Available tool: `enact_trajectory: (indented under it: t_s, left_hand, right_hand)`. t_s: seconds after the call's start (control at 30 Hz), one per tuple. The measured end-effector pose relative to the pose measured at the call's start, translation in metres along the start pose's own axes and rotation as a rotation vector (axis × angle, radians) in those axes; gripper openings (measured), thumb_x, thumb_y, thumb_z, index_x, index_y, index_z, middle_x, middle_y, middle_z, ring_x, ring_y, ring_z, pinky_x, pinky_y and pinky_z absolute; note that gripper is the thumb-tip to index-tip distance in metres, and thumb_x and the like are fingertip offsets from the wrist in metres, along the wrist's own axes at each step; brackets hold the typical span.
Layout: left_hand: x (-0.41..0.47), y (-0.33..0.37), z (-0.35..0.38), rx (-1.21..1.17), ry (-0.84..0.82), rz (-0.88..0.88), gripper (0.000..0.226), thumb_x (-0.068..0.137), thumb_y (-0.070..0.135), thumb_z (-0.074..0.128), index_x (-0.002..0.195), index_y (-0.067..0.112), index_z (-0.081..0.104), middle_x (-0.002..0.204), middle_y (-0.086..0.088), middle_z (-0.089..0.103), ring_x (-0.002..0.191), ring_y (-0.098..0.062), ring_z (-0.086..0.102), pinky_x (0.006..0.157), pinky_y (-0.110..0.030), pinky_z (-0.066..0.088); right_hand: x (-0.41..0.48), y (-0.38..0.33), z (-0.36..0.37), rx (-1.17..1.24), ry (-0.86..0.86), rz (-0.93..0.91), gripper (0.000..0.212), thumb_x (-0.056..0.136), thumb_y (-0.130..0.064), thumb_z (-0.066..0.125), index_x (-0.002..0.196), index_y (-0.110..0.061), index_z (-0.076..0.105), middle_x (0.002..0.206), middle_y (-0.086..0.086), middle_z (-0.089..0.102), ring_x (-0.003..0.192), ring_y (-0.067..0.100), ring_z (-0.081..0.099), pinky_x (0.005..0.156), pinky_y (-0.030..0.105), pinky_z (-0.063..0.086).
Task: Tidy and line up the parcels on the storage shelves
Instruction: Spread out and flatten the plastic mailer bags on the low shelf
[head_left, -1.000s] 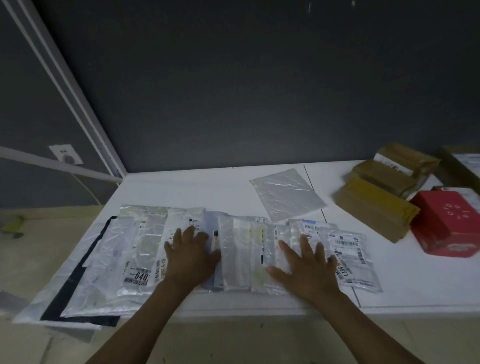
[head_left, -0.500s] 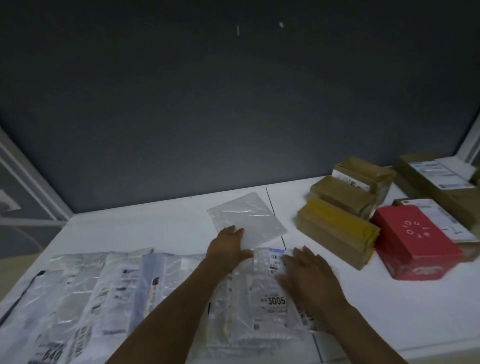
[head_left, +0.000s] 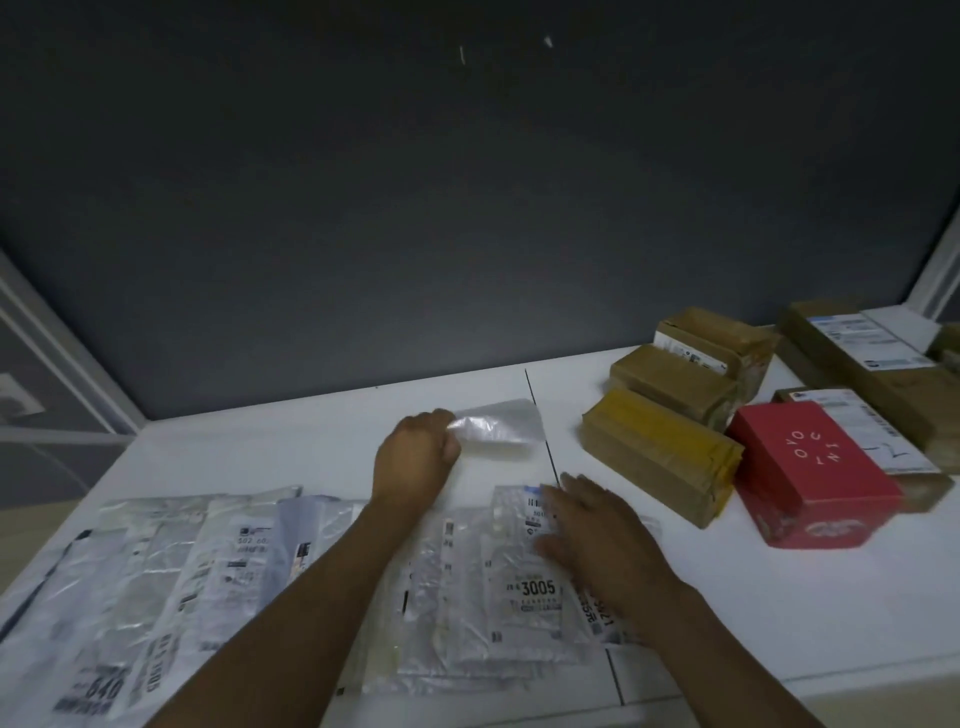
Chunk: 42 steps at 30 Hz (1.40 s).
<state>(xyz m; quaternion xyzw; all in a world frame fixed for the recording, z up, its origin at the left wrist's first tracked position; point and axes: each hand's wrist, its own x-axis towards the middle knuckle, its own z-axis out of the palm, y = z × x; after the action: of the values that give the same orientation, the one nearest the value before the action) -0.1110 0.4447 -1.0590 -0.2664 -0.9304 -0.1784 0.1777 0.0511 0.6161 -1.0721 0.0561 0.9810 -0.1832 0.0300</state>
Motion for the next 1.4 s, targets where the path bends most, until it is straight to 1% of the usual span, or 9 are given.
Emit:
enact_trajectory:
  t_s: [0.17,0.33,0.53,0.67,0.83,0.93,1.03,1.23,1.4]
  left_hand:
    - [-0.019,0.013,-0.078,-0.343,0.233,0.097,0.023,0.092,0.025,0.062,0.114,0.019,0.068,0.109,0.010,0.069,0.097,-0.004,0.061,0.083,-0.011,0.042]
    - [-0.043,0.016,-0.149,-0.738,0.147,-0.069,0.015,0.089,0.022,0.067,0.102,0.030,0.072,0.096,0.023,0.071,0.090,0.005,0.064,0.076,-0.011,0.048]
    - [-0.061,-0.003,-0.177,-0.896,0.176,-0.334,0.025,0.089,0.023,0.066,0.111,0.034,0.063,0.086,0.011,0.070,0.074,0.001,0.066,0.065,-0.014,0.051]
    - [-0.076,-0.016,-0.178,-1.147,0.121,-0.643,0.045,0.091,0.036,0.062,0.131,0.031,0.042,0.098,0.005,0.071,0.086,-0.014,0.071,0.079,-0.031,0.058]
    - [-0.106,-0.043,-0.161,-1.073,-0.189,-0.698,0.029,0.083,0.017,0.074,0.110,0.017,0.063,0.098,-0.003,0.074,0.088,-0.020,0.072,0.084,-0.045,0.057]
    - [-0.121,-0.068,-0.163,-0.874,-0.077,-0.689,0.014,0.084,0.013,0.069,0.091,0.025,0.066,0.092,0.002,0.073,0.085,-0.018,0.070,0.083,-0.048,0.057]
    - [-0.131,-0.100,-0.175,-0.741,0.082,-0.705,0.014,0.085,0.012,0.064,0.089,0.025,0.065,0.087,-0.002,0.072,0.078,-0.022,0.069,0.074,-0.048,0.058]
    - [-0.154,-0.167,-0.199,-0.417,0.291,-0.711,0.024,0.088,0.006,0.054,0.108,0.010,0.066,0.084,-0.005,0.066,0.075,-0.024,0.059,0.062,-0.028,0.041]
    - [-0.170,-0.198,-0.205,-0.344,0.312,-0.776,0.028,0.087,0.002,0.049,0.109,0.005,0.066,0.091,-0.015,0.069,0.070,-0.021,0.052,0.051,-0.016,0.031]
  right_hand:
    - [0.002,-0.030,-0.033,0.417,0.270,0.050,0.080,0.089,-0.039,0.066,0.152,-0.027,0.018,0.157,-0.004,0.027,0.142,0.015,0.027,0.110,0.027,0.026]
    - [0.002,-0.063,-0.057,0.734,0.413,0.069,0.095,0.080,-0.026,0.077,0.153,-0.028,0.017,0.150,-0.006,0.035,0.137,0.016,0.037,0.104,0.029,0.036]
    - [-0.008,-0.087,-0.066,0.964,0.296,0.175,0.009,0.088,-0.022,0.067,0.094,-0.016,0.069,0.087,0.003,0.074,0.078,0.022,0.072,0.075,0.048,0.060]
    - [-0.010,-0.100,-0.057,1.134,0.303,0.250,0.009,0.090,-0.021,0.065,0.090,-0.013,0.069,0.086,0.004,0.075,0.078,0.023,0.073,0.079,0.046,0.059]
    - [-0.004,-0.130,-0.029,1.201,0.241,0.301,0.004,0.091,-0.018,0.064,0.093,-0.020,0.067,0.094,0.000,0.073,0.088,0.023,0.070,0.087,0.045,0.056]
    - [-0.007,-0.159,-0.011,1.049,0.189,0.201,0.006,0.092,-0.016,0.062,0.095,-0.020,0.065,0.091,-0.003,0.072,0.078,0.013,0.067,0.067,0.028,0.052]
    - [-0.010,-0.183,0.008,0.741,0.115,0.061,0.013,0.090,-0.025,0.062,0.088,-0.012,0.061,0.082,0.003,0.065,0.074,0.018,0.060,0.064,0.031,0.043]
    - [-0.015,-0.230,0.067,0.076,-0.034,-0.271,0.065,0.080,-0.067,0.052,0.132,-0.029,0.050,0.133,-0.003,0.052,0.123,0.019,0.048,0.093,0.029,0.040]
    - [-0.001,-0.256,0.103,-0.183,-0.206,-0.226,0.093,0.080,-0.077,0.045,0.153,-0.036,0.004,0.162,0.007,-0.010,0.147,0.038,-0.006,0.116,0.056,0.003]
